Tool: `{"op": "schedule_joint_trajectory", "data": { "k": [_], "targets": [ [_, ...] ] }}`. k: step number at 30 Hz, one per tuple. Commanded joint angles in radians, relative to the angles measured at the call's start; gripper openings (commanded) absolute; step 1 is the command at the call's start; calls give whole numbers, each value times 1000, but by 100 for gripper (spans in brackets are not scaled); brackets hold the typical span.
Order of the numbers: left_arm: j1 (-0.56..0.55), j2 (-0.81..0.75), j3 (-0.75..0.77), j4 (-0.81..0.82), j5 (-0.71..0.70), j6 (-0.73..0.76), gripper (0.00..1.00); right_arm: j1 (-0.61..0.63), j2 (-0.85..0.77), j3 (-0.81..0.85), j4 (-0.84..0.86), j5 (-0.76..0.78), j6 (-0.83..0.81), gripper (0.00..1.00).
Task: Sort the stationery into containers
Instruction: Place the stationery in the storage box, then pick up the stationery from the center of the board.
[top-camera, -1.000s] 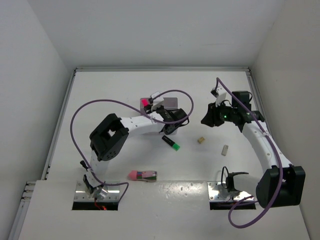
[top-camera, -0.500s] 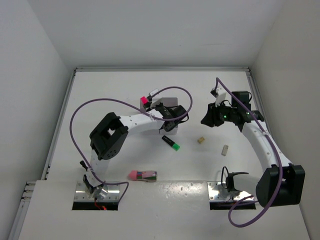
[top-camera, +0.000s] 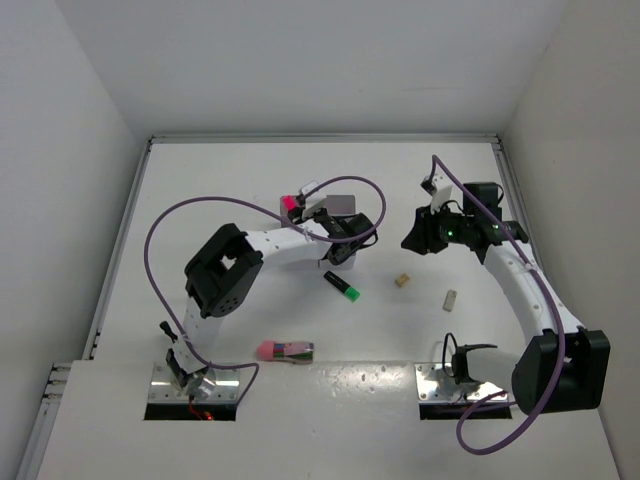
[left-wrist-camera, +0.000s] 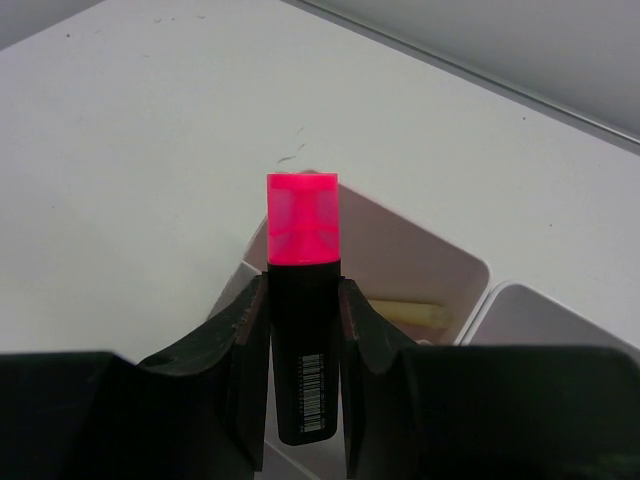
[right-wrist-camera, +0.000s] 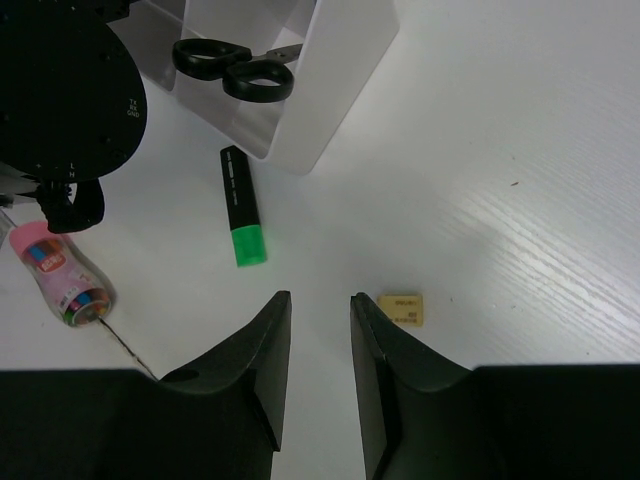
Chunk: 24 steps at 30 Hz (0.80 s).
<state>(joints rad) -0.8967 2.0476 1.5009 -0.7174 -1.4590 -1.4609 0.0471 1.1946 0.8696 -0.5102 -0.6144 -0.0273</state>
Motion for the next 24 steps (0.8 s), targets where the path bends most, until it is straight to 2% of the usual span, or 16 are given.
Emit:
{"op": "schedule_joint_trajectory", "data": {
  "k": [1, 6, 8, 10, 16, 19, 20, 22, 23, 24],
  "targets": [
    [10, -10, 1, 1, -81, -36, 31, -7, 2, 9, 13, -35, -19, 31],
    [10, -30, -8, 1, -81, -36, 40, -7, 2, 9, 13, -35, -19, 31],
    [10, -41, -18, 1, -81, -46, 40, -7, 2, 9, 13, -35, -19, 31],
    [1, -50, -18, -10, -81, -46, 45, -7, 2, 9, 13, -35, -19, 31],
    [-18, -84, -27, -19, -101, -55, 47, -7, 2, 9, 13, -44, -19, 34],
    [-37, -113, -27, -31, -101, -55, 47, -7, 2, 9, 4, -44, -40, 44],
    [-53, -125, -27, -42, -101, -55, 47, -7, 2, 9, -5, -57, -51, 53],
    [-85, -179, -16, -42, -101, -33, 48, -7, 2, 19, -30, -115, -132, 60],
    [-94, -202, -16, -51, -101, -18, 48, -7, 2, 29, -72, -137, -176, 62],
    [-103, -230, -16, -51, -86, 28, 48, 6, 13, 29, -94, -137, -266, 56]
  ]
}}
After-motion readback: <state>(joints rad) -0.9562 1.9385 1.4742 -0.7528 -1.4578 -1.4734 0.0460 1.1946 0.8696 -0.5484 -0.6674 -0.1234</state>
